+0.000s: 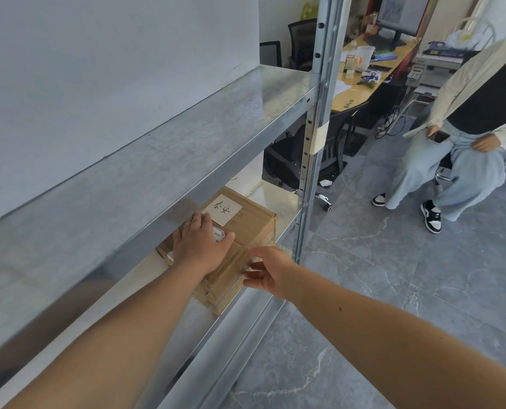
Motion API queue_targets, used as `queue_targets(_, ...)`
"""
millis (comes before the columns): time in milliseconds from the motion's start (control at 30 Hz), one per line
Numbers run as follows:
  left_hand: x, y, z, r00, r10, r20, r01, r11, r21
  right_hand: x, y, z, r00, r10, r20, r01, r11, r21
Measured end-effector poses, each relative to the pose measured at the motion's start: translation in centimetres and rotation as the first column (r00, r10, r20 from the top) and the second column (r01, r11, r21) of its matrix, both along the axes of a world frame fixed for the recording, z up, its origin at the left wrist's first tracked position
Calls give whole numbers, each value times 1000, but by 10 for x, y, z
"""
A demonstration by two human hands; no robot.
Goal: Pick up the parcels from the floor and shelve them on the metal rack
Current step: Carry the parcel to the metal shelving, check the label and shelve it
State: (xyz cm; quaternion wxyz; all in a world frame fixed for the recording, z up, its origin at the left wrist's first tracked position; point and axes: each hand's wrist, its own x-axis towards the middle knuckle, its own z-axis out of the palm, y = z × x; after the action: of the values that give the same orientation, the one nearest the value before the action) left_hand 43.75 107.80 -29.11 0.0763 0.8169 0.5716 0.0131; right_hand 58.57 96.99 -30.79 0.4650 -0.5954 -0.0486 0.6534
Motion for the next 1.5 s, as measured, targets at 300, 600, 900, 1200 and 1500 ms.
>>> queue_targets(300, 4, -5, 1, 1000, -12, 14, 12, 1000, 7, 8, -9, 2, 999, -20, 25, 21, 1000, -14)
queue_targets(600, 5, -9, 17, 989, -7, 149, 12, 999, -35, 12, -11, 17, 995, -45, 85, 43, 999, 20)
queue_targets(900, 12, -28, 34, 986, 3, 166, 8, 998, -61, 17, -23, 23, 996, -14, 87, 11, 999, 38)
queue_targets(1200, 11, -74, 57, 904, 157, 398, -98, 981, -167, 24, -48, 38, 993, 64, 103, -73, 994, 86)
queue_targets(1500, -23, -121, 89, 774, 319, 547, -225, 946, -232, 26, -73, 76, 963, 177, 204, -210, 966, 152)
